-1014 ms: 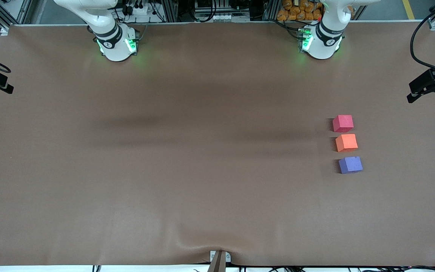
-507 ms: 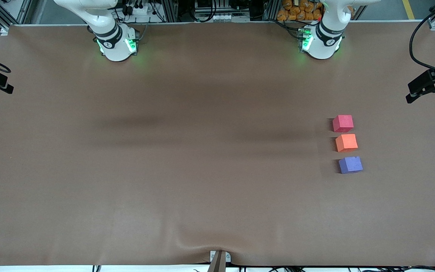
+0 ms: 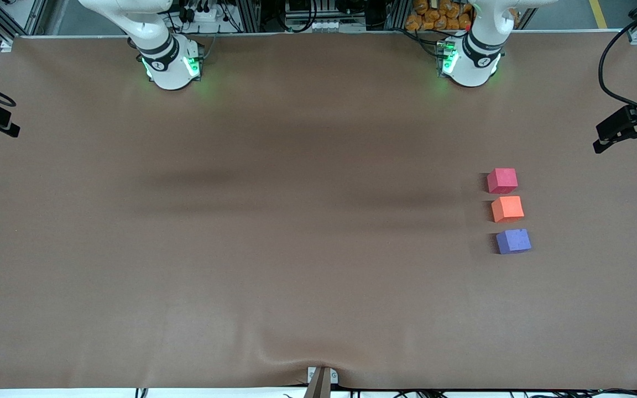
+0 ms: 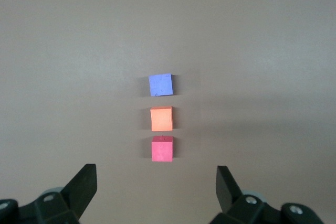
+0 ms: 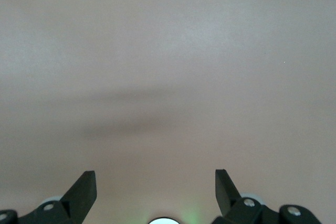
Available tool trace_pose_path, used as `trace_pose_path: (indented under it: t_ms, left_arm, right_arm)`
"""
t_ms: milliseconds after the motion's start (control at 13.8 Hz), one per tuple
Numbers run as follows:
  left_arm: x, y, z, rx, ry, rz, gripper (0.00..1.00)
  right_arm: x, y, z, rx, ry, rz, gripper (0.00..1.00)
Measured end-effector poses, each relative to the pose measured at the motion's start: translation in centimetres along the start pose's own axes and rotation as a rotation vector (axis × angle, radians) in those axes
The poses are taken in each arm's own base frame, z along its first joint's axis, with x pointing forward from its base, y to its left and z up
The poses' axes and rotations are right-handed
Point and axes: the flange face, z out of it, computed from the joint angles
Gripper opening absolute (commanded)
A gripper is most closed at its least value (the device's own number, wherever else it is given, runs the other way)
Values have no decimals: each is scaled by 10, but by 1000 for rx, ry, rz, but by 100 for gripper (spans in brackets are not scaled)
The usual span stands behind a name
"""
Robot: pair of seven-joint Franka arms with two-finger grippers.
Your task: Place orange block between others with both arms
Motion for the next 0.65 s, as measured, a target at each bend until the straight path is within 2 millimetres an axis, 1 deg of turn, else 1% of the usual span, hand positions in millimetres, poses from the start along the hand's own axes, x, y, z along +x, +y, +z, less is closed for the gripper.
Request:
trace_pose_path:
  t_ms: [652]
  left_arm:
    - [0,0,4,0,-21,-1,100]
  right_arm:
    - [0,0,0,0,0,0,100]
